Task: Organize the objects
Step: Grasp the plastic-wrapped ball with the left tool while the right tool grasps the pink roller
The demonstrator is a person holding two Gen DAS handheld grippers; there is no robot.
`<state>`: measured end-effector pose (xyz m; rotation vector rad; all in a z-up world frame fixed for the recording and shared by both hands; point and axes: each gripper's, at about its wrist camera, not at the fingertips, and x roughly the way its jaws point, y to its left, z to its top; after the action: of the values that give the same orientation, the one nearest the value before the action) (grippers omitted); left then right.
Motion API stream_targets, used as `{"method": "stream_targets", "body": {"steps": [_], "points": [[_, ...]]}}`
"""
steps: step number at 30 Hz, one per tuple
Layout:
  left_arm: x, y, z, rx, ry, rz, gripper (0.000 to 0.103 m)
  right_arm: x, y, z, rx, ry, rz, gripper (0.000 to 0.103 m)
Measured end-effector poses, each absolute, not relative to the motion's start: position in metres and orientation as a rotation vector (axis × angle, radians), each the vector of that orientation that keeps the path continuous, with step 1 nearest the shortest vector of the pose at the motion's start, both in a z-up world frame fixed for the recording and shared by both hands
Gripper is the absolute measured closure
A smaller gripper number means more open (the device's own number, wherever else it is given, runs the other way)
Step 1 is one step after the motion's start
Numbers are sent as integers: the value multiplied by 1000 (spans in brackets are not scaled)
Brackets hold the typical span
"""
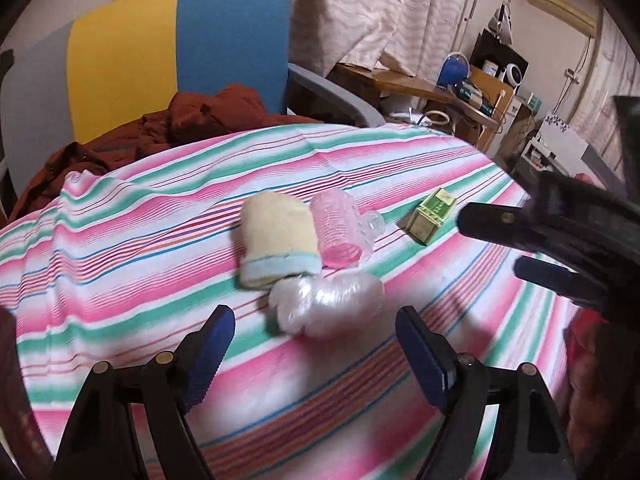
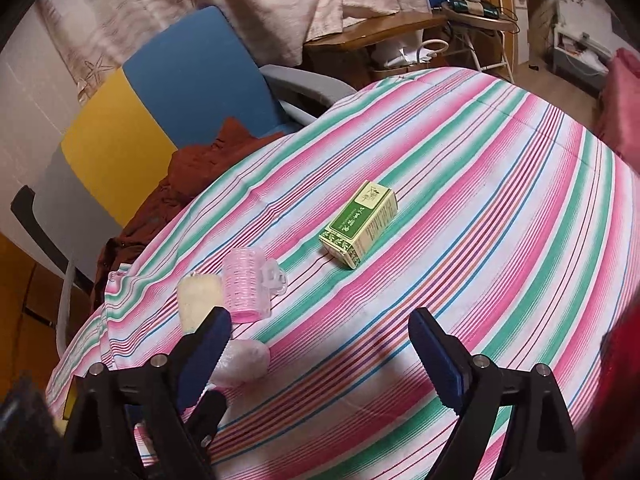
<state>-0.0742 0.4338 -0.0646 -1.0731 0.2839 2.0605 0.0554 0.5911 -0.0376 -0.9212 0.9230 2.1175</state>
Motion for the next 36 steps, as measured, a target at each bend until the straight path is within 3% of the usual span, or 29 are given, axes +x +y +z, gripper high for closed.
{"method": "stream_targets", "body": {"steps": [6, 8, 11, 19, 25, 32, 36], "points": [[-89, 450, -86, -1151, 262, 2076, 23, 54, 594, -41, -928, 929, 2110, 12], [-93, 450, -92, -1173, 256, 2061, 46, 52, 595, -43, -944, 919, 2106, 12], [-90, 440, -93, -1146, 247, 2043, 54, 50, 594, -46, -969, 911, 2107, 12], [-62, 387, -92, -1084, 298, 2106, 57, 38, 585, -51, -1044, 832, 2134, 12], [-39, 334, -96, -1116, 227, 2148, 60, 28, 572, -49, -1076, 814, 2247, 12], [-35, 326, -100, -1103, 216, 2158, 62, 4, 538, -48, -1163, 647, 2370, 12], [-36, 326, -102, -1098, 218, 2157, 62, -1, 536, -52, -1176, 659, 2347, 15]]}}
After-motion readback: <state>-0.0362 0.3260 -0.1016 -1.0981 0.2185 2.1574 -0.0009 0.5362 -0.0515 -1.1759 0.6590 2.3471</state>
